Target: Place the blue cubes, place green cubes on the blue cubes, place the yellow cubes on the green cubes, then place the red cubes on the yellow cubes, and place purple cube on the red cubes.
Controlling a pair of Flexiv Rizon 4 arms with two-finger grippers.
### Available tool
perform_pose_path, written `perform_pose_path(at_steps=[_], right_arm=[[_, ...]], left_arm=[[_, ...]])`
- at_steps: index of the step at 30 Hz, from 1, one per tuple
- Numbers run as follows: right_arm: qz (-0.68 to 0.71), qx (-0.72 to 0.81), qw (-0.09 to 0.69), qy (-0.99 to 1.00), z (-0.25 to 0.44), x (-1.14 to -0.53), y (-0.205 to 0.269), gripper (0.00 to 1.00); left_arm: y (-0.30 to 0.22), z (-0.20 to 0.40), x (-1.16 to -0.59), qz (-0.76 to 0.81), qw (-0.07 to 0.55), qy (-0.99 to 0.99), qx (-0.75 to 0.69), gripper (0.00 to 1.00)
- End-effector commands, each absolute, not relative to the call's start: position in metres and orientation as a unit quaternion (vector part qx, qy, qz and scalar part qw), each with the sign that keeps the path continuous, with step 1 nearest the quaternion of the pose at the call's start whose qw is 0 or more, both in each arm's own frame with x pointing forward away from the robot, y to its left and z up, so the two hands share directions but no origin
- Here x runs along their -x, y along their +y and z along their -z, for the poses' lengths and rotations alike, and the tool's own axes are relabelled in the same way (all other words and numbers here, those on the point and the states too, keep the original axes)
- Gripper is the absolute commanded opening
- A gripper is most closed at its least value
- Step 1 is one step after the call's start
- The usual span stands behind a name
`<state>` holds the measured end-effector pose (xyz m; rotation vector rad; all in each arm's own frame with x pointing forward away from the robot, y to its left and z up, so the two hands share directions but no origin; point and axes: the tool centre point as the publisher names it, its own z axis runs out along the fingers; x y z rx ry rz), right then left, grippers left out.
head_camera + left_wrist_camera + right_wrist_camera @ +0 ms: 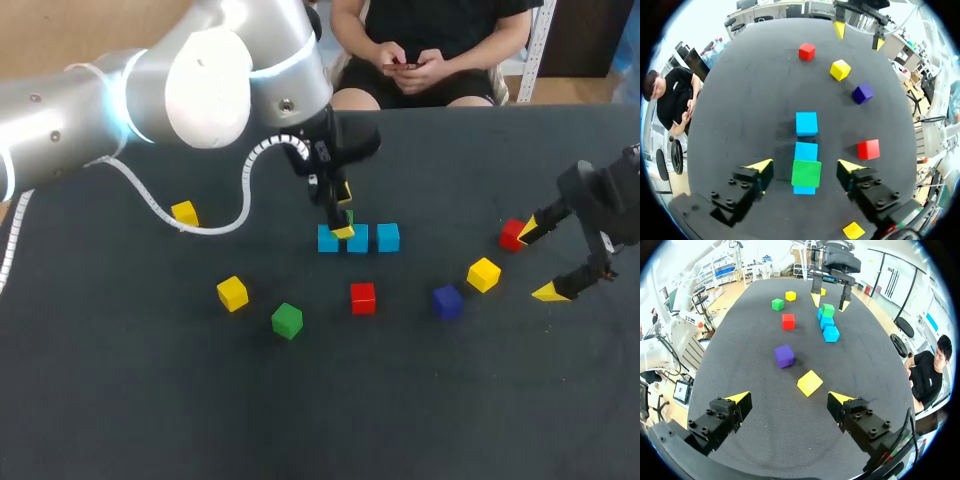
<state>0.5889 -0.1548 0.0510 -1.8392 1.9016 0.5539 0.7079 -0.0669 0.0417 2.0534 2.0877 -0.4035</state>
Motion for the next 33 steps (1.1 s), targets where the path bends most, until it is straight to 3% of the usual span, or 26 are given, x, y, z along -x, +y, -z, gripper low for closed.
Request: perform_pose_path(at_steps=[1, 23, 33], right_arm=[[-0.201, 0.664, 0.218, 0.686, -0.050, -0.590, -0.155, 1.00], [-0.201, 0.664, 0.218, 0.686, -0.050, -0.590, -0.155, 1.00], [-0.201, 0.664, 0.218, 0.686, -0.050, -0.590, -0.155, 1.00]], left_arm=[[-0.054, -0.060, -0.694, 0.134, 0.111, 0.701, -0.692, 1.00], [-0.007, -0.086, -0.648, 0.140, 0.141, 0.638, -0.744, 1.00], [0.003, -0.058, -0.608, 0.131, 0.083, 0.572, -0.806, 1.00]])
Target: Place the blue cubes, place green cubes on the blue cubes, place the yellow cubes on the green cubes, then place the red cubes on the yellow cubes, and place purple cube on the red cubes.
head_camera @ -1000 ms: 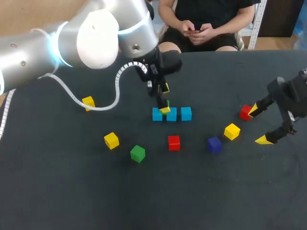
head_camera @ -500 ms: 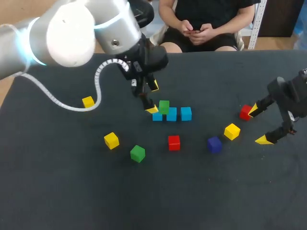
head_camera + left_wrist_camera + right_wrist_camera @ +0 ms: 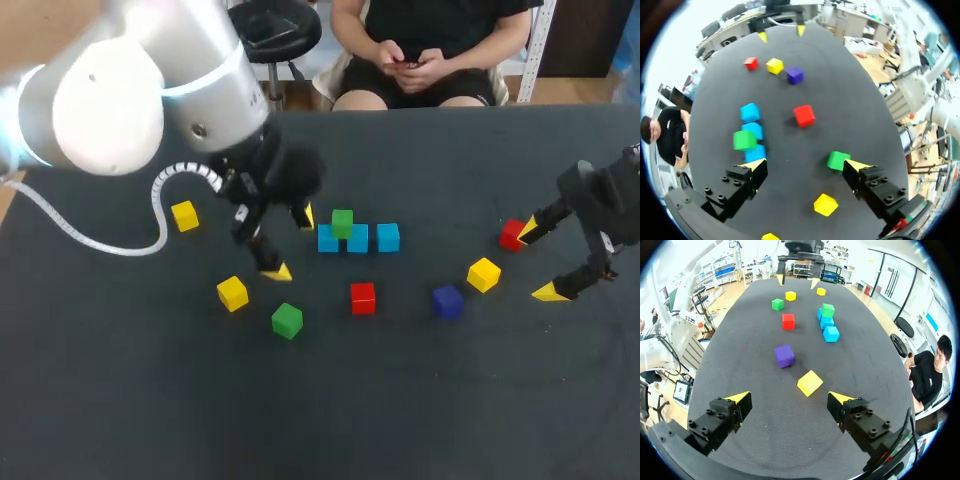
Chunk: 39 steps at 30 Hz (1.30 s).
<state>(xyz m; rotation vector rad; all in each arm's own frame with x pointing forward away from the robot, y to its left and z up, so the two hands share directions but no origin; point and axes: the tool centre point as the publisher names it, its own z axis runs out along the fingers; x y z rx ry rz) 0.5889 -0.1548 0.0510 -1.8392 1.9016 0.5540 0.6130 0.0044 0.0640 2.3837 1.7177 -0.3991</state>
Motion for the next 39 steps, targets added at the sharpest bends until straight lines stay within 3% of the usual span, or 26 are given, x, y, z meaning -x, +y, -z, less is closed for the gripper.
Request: perform_pose_path(at_steps=[1, 19, 37, 38, 39], right_arm=[[-0.201, 0.664, 0.218, 0.686, -0.050, -0.590, -0.155, 1.00], [-0.201, 0.664, 0.218, 0.686, -0.050, -0.590, -0.155, 1.00], [-0.201, 0.664, 0.218, 0.686, -0.050, -0.590, -0.155, 1.00], [-0.201, 0.664, 0.218, 0.686, -0.050, -0.590, -0.155, 1.00], [-0.201, 0.664, 0.218, 0.686, -0.050, -0.590, -0.155, 1.00]], left_arm=[[0.005, -0.055, -0.605, 0.131, 0.083, 0.572, -0.806, 1.00], [0.030, -0.016, -0.563, 0.157, 0.064, 0.575, -0.801, 1.00], [0.030, 0.002, -0.565, 0.163, 0.052, 0.534, -0.828, 1.00], [0.030, 0.001, -0.565, 0.162, 0.053, 0.532, -0.829, 0.98], [0.029, 0.001, -0.565, 0.161, 0.054, 0.532, -0.830, 0.76]])
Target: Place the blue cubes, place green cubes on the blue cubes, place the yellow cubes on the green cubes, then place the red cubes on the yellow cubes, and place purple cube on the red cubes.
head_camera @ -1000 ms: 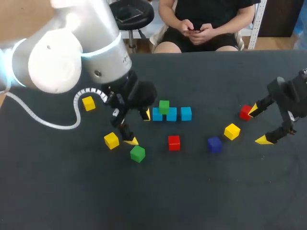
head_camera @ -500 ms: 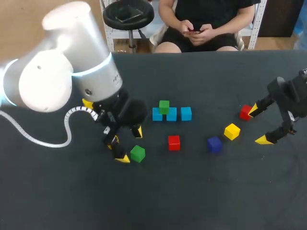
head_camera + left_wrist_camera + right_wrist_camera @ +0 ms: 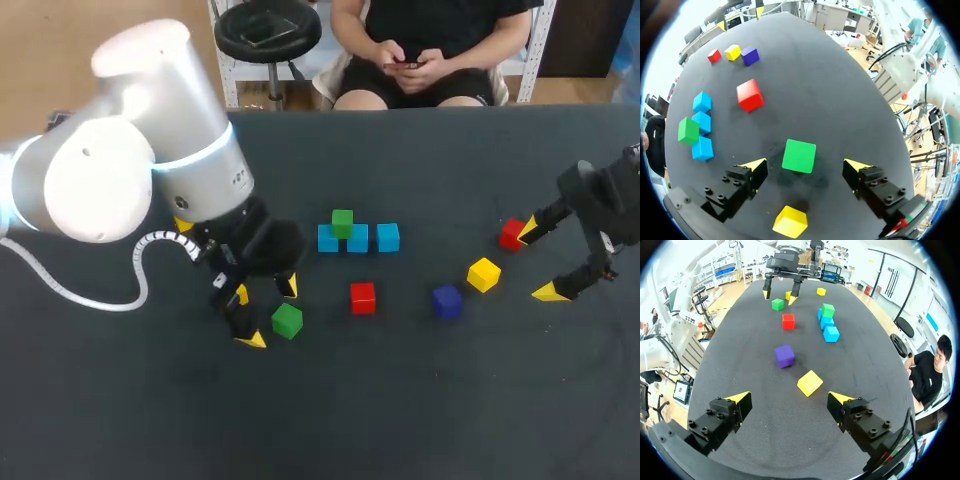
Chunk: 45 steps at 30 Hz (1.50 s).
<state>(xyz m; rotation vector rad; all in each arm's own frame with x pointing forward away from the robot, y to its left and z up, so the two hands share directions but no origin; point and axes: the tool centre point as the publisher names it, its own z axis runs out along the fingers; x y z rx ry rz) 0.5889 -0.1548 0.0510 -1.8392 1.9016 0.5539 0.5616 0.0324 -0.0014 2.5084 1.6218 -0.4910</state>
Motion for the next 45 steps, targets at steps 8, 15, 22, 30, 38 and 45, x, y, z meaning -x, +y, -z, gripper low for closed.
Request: perform_pose_path(at_steps=[8, 15, 22, 30, 38, 45], right_arm=[[-0.201, 0.664, 0.218, 0.686, -0.050, -0.590, -0.155, 1.00], [-0.201, 0.664, 0.218, 0.686, -0.050, -0.590, -0.155, 1.00], [-0.201, 0.664, 0.218, 0.686, -0.050, -0.590, -0.155, 1.00], [-0.201, 0.664, 0.218, 0.686, -0.050, -0.590, -0.155, 1.00], [-0.201, 0.664, 0.218, 0.686, -0.050, -0.590, -0.155, 1.00], [-0.201, 0.664, 0.218, 0.686, -0.050, -0.590, -0.155, 1.00]], left_arm=[[0.025, 0.001, -0.563, 0.157, 0.053, 0.525, -0.835, 0.13], [0.021, -0.002, -0.556, 0.157, 0.057, 0.520, -0.838, 0.00], [0.002, -0.015, -0.544, 0.151, 0.072, 0.500, -0.850, 0.00], [-0.044, -0.027, -0.523, 0.155, 0.078, 0.454, -0.874, 0.00], [-0.081, -0.029, -0.533, 0.150, 0.082, 0.433, -0.885, 0.00], [-0.111, -0.022, -0.544, 0.164, 0.094, 0.481, -0.856, 0.00]])
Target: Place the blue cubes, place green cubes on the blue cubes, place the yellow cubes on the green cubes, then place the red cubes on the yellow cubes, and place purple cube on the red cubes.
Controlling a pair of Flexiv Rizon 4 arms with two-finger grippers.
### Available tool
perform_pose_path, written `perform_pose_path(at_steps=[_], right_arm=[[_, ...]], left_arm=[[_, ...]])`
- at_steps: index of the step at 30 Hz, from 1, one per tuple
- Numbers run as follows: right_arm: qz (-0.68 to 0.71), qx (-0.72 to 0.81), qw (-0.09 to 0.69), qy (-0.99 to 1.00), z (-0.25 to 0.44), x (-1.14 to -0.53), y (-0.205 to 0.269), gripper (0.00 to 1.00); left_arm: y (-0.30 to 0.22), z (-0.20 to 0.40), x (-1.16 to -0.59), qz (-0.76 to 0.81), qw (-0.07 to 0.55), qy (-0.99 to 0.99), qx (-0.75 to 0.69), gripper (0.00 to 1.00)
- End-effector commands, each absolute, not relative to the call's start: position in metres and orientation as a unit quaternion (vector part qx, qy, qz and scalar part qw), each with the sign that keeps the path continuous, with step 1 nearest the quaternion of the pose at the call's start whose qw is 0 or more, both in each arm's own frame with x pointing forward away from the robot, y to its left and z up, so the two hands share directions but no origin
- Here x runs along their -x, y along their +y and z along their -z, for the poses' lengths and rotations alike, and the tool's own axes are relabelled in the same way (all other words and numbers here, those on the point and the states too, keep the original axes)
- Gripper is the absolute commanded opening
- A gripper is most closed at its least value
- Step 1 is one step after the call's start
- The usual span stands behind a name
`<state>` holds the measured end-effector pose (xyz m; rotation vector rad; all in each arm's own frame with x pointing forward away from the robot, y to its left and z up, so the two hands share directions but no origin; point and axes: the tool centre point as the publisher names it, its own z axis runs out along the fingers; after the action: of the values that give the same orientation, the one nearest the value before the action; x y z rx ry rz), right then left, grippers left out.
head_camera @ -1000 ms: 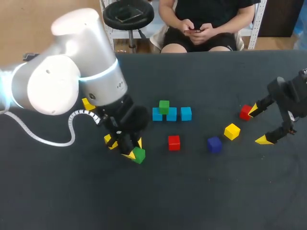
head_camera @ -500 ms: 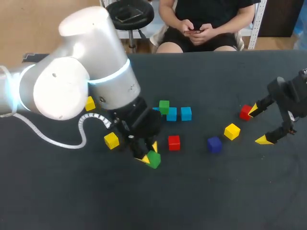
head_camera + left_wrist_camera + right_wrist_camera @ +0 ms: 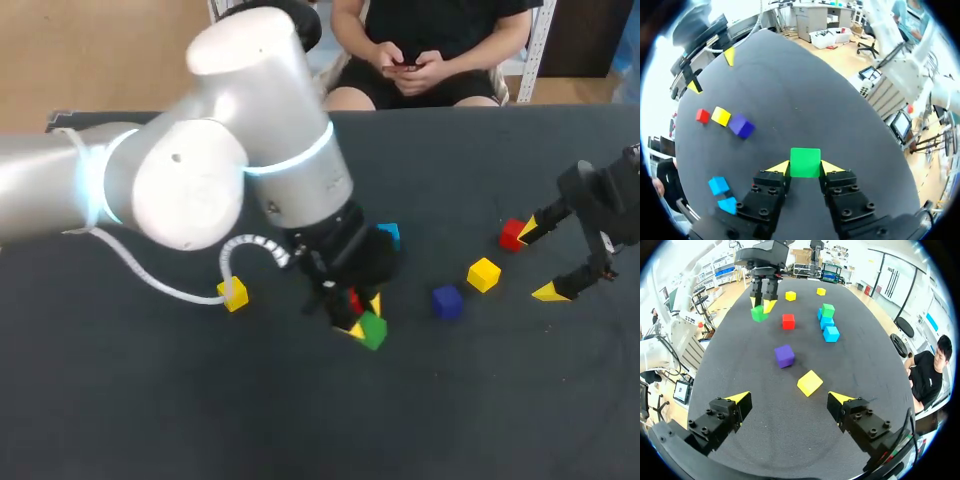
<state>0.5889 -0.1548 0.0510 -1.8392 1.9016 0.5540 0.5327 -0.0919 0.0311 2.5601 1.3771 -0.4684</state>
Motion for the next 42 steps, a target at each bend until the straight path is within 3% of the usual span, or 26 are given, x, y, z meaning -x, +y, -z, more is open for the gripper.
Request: perform_pose_path(at_steps=[1, 15, 34, 35, 36, 37, 40, 42], right_arm=[[-0.201, 0.664, 0.218, 0.686, -0.050, -0.590, -0.155, 1.00], [-0.201, 0.664, 0.218, 0.686, -0.050, -0.590, -0.155, 1.00], [-0.201, 0.664, 0.218, 0.686, -0.050, -0.590, -0.155, 1.00], [-0.201, 0.664, 0.218, 0.686, -0.050, -0.590, -0.155, 1.00], [-0.201, 0.664, 0.218, 0.686, -0.050, -0.590, -0.155, 1.00], [-0.201, 0.664, 0.218, 0.686, -0.050, -0.590, -0.155, 1.00], [-0.201, 0.664, 0.218, 0.686, -0.050, -0.590, -0.155, 1.00], [-0.201, 0.664, 0.218, 0.686, -0.050, -0.590, -0.155, 1.00]], left_arm=[[-0.113, -0.021, -0.545, 0.173, 0.096, 0.493, -0.847, 0.00], [-0.135, -0.008, -0.540, 0.147, 0.081, 0.605, -0.778, 0.00], [-0.135, -0.007, -0.532, 0.143, 0.092, 0.583, -0.794, 0.00], [-0.135, -0.006, -0.532, 0.144, 0.091, 0.581, -0.796, 0.02], [-0.135, -0.005, -0.532, 0.144, 0.091, 0.580, -0.797, 0.15], [-0.135, -0.004, -0.532, 0.143, 0.090, 0.580, -0.797, 0.20], [-0.135, -0.003, -0.532, 0.141, 0.087, 0.580, -0.797, 0.23], [-0.134, -0.003, -0.532, 0.141, 0.086, 0.581, -0.797, 0.31]])
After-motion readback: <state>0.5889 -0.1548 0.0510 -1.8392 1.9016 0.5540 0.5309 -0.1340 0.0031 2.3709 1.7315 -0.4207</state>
